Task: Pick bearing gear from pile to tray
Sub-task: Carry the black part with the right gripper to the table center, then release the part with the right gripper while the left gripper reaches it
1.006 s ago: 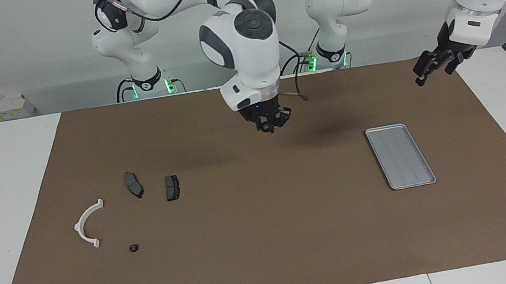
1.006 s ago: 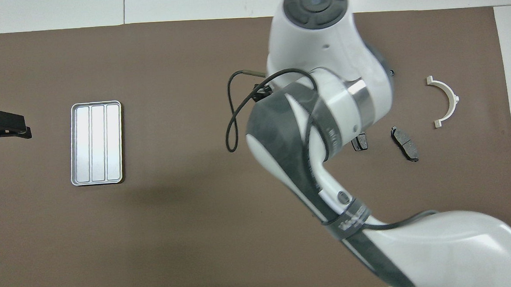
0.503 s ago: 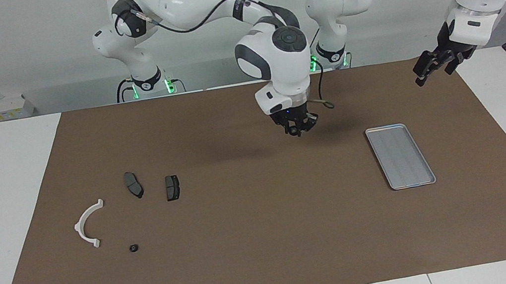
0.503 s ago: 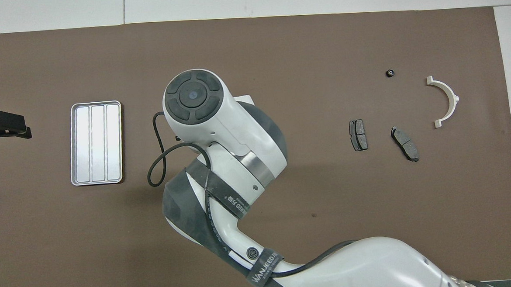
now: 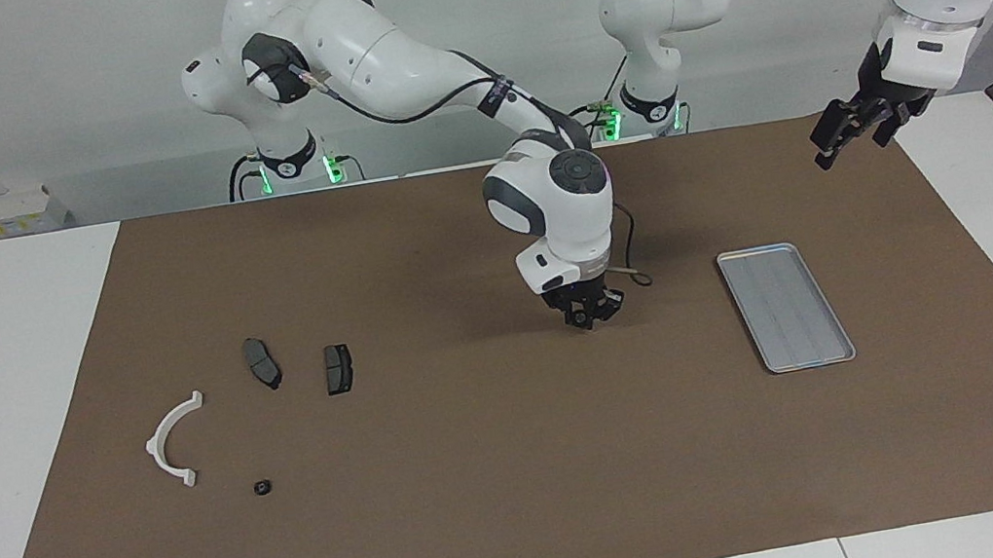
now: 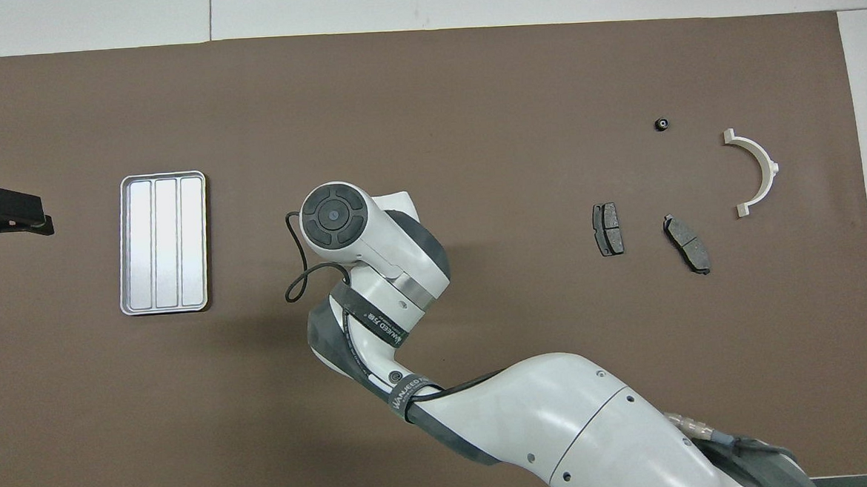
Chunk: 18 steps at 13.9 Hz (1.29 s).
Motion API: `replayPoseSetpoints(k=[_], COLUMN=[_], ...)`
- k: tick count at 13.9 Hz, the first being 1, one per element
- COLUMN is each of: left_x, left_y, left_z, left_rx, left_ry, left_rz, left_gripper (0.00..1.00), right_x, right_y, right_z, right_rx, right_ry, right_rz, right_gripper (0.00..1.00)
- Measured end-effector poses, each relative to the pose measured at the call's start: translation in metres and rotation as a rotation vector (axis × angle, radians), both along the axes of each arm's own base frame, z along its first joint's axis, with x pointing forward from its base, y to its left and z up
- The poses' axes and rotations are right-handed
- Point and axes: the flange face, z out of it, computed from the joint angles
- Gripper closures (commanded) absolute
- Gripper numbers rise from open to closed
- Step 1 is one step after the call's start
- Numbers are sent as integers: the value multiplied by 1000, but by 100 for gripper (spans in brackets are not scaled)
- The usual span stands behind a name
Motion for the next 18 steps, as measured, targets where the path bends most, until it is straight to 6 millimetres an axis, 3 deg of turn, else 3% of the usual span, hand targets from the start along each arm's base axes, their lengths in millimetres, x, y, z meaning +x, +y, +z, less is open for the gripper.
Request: replayPoseSetpoints(k=[1,2,3,4,7,9,11,13,15,18], left_x=[0,0,0,-1,-2,-3,-3,-4,-2,9], left_y=[0,0,0,0,0,-1,-12,-55,-122,-226], left_z=[0,0,0,-1,1,3,4,1,-12,-64], left_rx=[0,0,0,0,0,-1,-4,-18,-26,-24], left_ry=[0,0,2,7,6,2,2,4,6,14], left_rz=[-1,-1,-1,-1,-1,-1,0,54,107,183], left_gripper=[0,0,0,0,0,0,0,0,0,0], right_x=[0,0,0,-1,8,31,61,85,108,142], right_y=[0,0,0,-1,-19,-45,-95,-166,-242,-358], right_z=[0,0,0,0,10,55,117,168,194,186], right_rx=[-1,-1,-3,-11,-91,-111,-95,-104,-111,-113], right_ry=[-1,-1,1,8,46,49,16,15,25,33], right_rz=[1,1,1,1,-11,20,105,247,381,579], right_gripper=[100,85,12,0,0,0,0,0,0,0])
